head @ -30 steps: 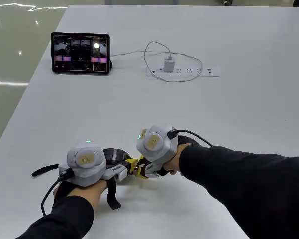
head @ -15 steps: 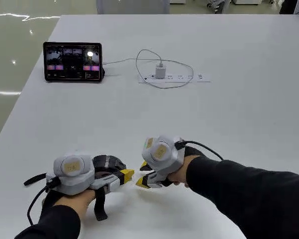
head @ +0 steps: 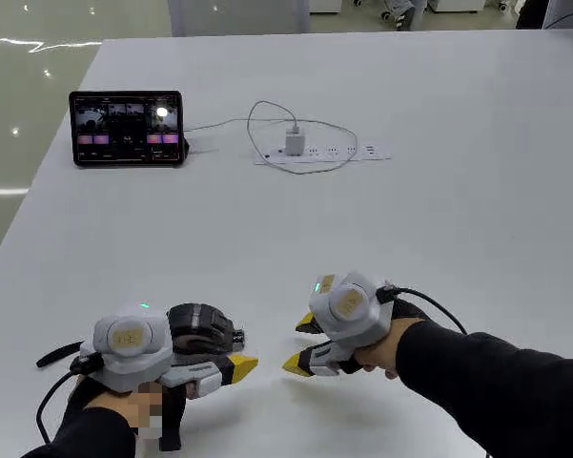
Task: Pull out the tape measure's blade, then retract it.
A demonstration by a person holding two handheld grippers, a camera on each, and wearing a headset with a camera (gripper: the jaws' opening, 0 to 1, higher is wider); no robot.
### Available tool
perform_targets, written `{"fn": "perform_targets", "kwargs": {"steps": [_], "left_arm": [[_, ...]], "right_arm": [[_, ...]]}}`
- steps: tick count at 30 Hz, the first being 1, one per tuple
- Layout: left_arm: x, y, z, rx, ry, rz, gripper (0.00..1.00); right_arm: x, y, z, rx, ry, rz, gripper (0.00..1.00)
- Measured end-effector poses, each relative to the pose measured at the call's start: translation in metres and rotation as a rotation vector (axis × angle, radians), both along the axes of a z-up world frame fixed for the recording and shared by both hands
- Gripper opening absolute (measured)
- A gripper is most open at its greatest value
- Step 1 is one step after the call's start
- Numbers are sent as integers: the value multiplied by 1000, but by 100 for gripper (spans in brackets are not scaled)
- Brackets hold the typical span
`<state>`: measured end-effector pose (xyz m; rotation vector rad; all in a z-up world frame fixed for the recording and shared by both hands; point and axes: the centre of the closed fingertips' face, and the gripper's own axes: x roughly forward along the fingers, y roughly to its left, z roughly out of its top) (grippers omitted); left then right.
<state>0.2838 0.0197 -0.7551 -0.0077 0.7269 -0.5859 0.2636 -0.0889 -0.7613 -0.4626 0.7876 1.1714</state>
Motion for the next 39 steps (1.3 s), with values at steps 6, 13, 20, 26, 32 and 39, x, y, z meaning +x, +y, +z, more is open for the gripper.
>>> {"fn": "perform_targets", "kwargs": {"steps": [6, 13, 20, 26, 32, 39], "left_arm": [[-3, 4, 5, -1, -29, -46, 99], [-15, 18, 4, -11, -14, -68, 99], [-25, 26, 5, -15, -4, -93, 99], [-30, 32, 11, 15, -5, -137, 99], [-25, 41, 15, 9, -13, -138, 99], [-32, 44, 18, 17, -8, -172, 99]], "right_arm": [[-1, -17, 2, 17, -6, -50, 37], [-7, -44, 5, 20, -26, -88, 41], [-12, -67, 5, 17, -40, -115, 47], [-20, -89, 9, 25, -40, -167, 54], [-17, -113, 10, 27, -44, -216, 61], [-11, -132, 18, 63, -43, -271, 69]]}}
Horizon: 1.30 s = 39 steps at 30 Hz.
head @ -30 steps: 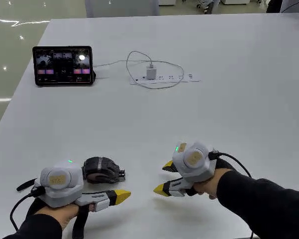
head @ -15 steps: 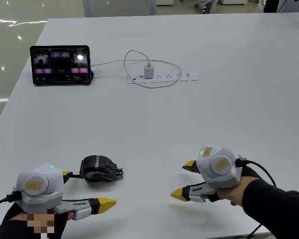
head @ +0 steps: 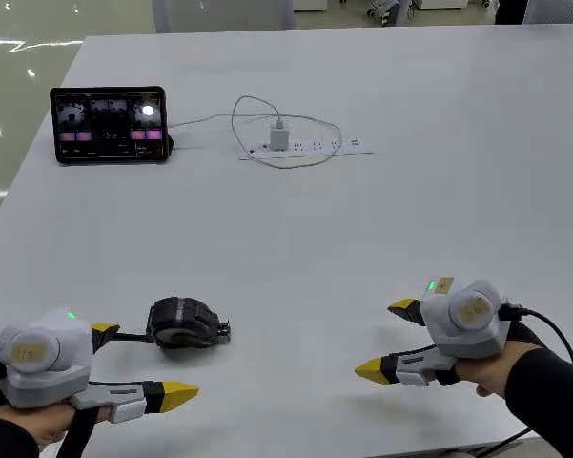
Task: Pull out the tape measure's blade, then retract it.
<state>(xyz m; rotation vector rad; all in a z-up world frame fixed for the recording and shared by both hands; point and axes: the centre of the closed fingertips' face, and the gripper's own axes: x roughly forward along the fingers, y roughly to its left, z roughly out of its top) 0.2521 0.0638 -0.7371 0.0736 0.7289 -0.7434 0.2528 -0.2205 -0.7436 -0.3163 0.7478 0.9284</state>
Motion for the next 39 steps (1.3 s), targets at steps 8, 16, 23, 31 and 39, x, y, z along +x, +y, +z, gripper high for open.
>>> {"fn": "perform_targets", "kwargs": {"steps": [8, 16, 23, 31, 39], "left_arm": [[-8, 4, 6, 3, -8, -2, 99], [-9, 14, 13, 11, -45, 16, 99], [-6, 26, 15, 25, -62, 34, 99], [-3, 33, 24, 21, -74, 44, 99], [-12, 38, 26, 46, -59, 15, 99]], "right_arm": [[-5, -20, 4, -8, -32, 2, 78], [-6, -48, 13, -3, -60, -26, 85], [-9, -65, 20, 9, -71, -56, 90], [-22, -79, 13, 2, -45, -71, 99], [-24, -88, 15, 6, -46, -87, 99]]}}
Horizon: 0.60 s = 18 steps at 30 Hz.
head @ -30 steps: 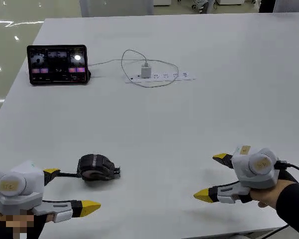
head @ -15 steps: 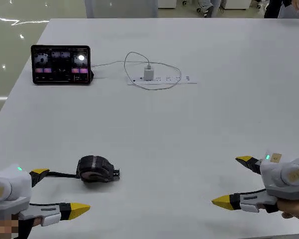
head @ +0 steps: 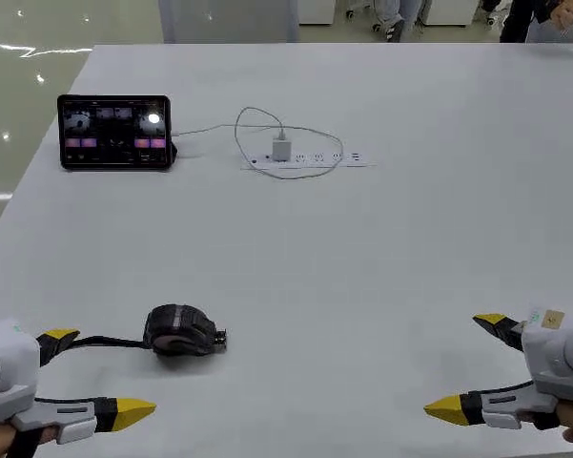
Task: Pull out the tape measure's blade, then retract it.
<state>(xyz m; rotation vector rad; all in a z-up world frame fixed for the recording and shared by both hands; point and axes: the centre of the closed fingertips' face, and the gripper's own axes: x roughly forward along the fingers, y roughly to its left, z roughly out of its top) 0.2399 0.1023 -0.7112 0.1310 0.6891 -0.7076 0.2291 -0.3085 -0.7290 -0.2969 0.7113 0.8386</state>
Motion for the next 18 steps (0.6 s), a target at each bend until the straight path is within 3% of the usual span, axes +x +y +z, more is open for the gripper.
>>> {"fn": "perform_targets", "kwargs": {"steps": [7, 13, 18], "left_arm": [[0, 5, 0, 8, -2, 6, 99], [1, 8, -2, 13, 8, 18, 99], [5, 9, 2, 17, -4, 26, 99]], "right_arm": [[-3, 8, 0, 21, 14, 11, 99], [-3, 8, -7, 6, 30, 17, 99], [-3, 6, -9, -1, 35, 19, 99]]}}
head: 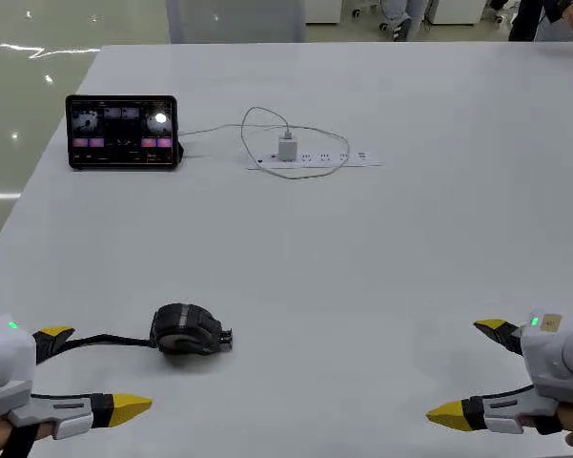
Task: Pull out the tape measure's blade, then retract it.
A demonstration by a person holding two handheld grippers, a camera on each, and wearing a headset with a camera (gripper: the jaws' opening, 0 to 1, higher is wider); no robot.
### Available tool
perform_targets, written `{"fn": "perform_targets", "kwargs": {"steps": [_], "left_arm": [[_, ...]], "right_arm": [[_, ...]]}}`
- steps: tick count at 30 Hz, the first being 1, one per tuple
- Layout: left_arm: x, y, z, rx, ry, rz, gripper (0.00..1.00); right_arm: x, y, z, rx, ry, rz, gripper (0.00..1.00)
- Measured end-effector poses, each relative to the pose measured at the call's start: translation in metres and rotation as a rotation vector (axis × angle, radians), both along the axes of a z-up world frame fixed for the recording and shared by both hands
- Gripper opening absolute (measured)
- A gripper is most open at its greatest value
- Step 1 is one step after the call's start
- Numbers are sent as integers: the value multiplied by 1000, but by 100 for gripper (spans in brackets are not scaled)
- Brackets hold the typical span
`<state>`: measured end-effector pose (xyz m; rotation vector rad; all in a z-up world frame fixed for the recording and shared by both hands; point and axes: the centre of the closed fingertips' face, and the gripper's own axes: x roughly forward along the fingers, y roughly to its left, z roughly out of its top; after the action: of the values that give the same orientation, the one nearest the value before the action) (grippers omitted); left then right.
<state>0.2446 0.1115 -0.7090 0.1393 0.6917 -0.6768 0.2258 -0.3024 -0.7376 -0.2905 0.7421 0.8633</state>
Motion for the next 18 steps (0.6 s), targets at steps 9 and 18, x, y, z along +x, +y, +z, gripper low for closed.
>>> {"fn": "perform_targets", "kwargs": {"steps": [9, 18], "left_arm": [[1, -1, 4, 1, -10, 3, 99], [1, -1, 7, 2, -9, 5, 99]], "right_arm": [[3, -1, 3, 5, -4, -1, 99], [4, -4, 5, 6, -9, -1, 99]]}}
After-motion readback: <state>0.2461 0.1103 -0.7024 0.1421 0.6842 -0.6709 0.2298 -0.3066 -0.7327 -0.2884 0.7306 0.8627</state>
